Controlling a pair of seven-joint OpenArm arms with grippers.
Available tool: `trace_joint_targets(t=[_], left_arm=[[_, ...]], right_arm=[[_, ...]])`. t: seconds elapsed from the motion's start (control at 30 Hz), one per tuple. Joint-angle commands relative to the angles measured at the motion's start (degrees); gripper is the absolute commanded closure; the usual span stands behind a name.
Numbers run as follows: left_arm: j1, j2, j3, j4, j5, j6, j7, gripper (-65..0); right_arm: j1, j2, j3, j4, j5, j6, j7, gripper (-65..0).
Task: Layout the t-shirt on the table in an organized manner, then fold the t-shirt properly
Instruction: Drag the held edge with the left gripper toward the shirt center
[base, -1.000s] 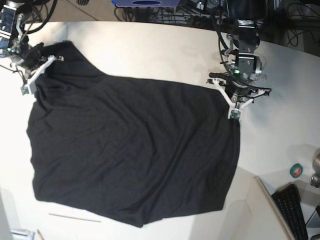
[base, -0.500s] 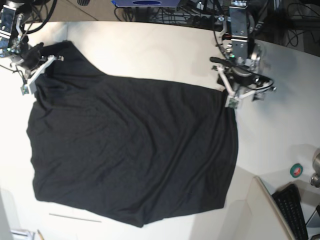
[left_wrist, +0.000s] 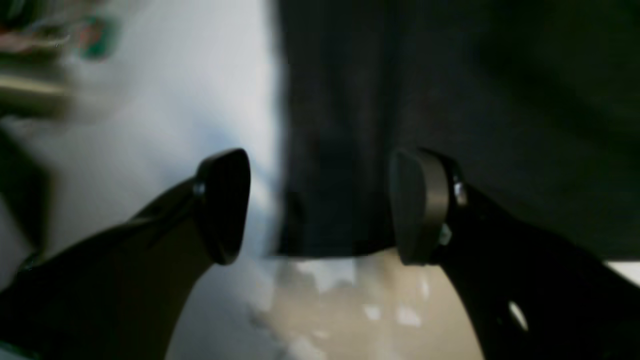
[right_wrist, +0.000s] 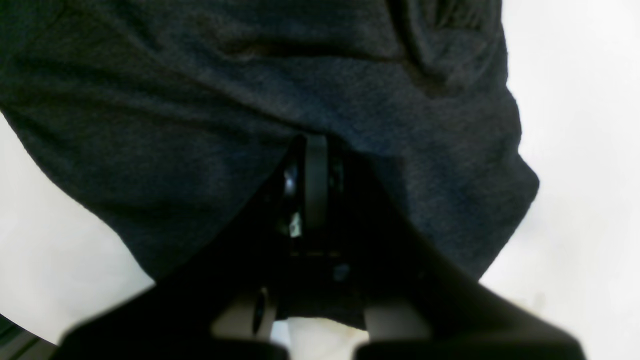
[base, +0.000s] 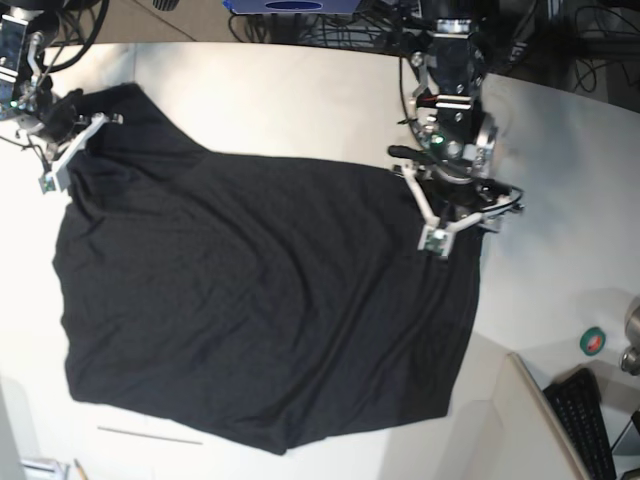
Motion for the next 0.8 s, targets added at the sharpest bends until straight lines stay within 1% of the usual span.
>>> trace_joint_targets(t=[0.0, 0.07, 0.13, 0.17, 0.23, 0.33, 0.43, 0.47, 0.63, 0.77], left_arm=[[-1.7, 0.1, 0.5, -2.7, 0.4, 0.7, -0.3, -41.6], [-4.3, 0.2, 0.5, -8.6, 0.4, 0.8, -0.3, -41.6], [-6.2, 0.8, 0.1, -13.0, 0.4, 0.8, -0.3, -41.5], [-6.7, 1.0, 0.5, -14.4, 0.4, 0.8, -0.4, -40.2], [-6.5, 1.7, 1.7, -14.7, -0.3, 0.8, -0.7, -32.4], [-6.4, 2.3, 5.6, -14.4, -5.9, 0.8, -0.4, -14.2], [-6.0, 2.3, 8.2, -14.7, -11.6, 0.8, -0.3, -2.3], [-5.9, 2.3, 8.7, -14.6, -13.4, 0.8, -0.3, 0.0], [-6.0, 2.3, 10.6, -14.6, -21.9, 0.8, -0.3, 0.0], [-6.3, 2.2, 15.1, -14.6, -27.8, 0.8, -0.3, 0.0]], right_arm=[[-0.3, 0.6, 0.3, -0.1, -2.1, -1.1, -1.7, 0.0], [-0.3, 0.8, 0.4, -0.1, -2.1, -1.2, -1.7, 0.0], [-0.3, 1.7, 0.5, -0.2, -2.1, -1.3, -1.6, 0.0], [-0.3, 1.9, 0.5, -0.3, -2.1, -1.3, -1.6, 0.0], [-0.4, 2.1, 0.5, -0.3, -2.1, -1.3, -1.5, 0.0], [-0.4, 2.1, 0.5, -0.3, -2.1, -1.3, -1.5, 0.0], [-0.4, 2.0, 0.5, -0.3, -2.1, -1.3, -1.6, 0.0], [-0.4, 1.9, 0.5, -0.3, -2.1, -1.3, -1.6, 0.0], [-0.5, 1.8, 0.4, -0.3, -2.1, -1.3, -1.6, 0.0], [-0.5, 1.8, 0.4, -0.3, -2.1, -1.3, -1.7, 0.0]])
